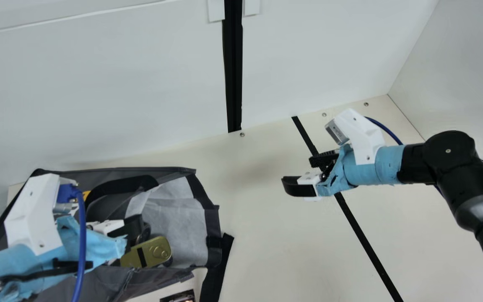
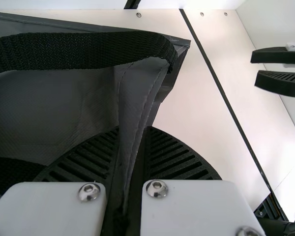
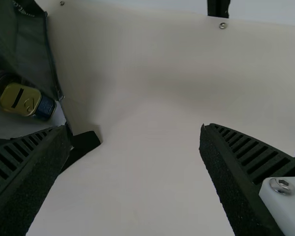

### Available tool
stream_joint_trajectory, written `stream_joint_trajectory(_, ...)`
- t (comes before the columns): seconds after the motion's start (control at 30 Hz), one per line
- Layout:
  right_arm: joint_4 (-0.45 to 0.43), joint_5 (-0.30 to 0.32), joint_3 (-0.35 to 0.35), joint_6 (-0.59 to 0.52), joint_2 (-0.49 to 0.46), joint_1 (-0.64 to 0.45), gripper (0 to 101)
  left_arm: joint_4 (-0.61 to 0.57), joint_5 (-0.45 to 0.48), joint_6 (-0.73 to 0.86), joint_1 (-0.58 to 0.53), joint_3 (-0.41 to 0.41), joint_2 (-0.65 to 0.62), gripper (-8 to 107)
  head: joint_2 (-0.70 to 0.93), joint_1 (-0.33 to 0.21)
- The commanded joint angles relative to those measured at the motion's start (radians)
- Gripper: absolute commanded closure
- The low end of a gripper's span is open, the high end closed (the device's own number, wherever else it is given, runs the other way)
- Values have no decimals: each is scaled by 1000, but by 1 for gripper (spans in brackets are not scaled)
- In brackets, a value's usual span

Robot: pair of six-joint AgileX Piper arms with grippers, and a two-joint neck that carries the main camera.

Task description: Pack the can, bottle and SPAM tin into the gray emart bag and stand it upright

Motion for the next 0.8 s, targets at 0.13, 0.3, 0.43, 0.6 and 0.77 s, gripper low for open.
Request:
stream_joint_trajectory(0.13,15,15,22,-47,15,34,6,0,0,0,0,0,0,107,-2,-23)
stream_joint_trajectory(0.3,28,17,44,-73,23,73,6,0,0,0,0,0,0,107,-2,-23)
stream_joint_trajectory(0.43,39,13,61,-87,30,105,6,0,0,0,0,0,0,107,-2,-23)
stream_joint_trajectory(0.6,53,4,77,-101,42,146,6,0,0,0,0,0,0,107,-2,-23)
stream_joint_trajectory(0.77,70,-11,93,-112,59,185,6,0,0,0,0,0,0,107,-2,-23)
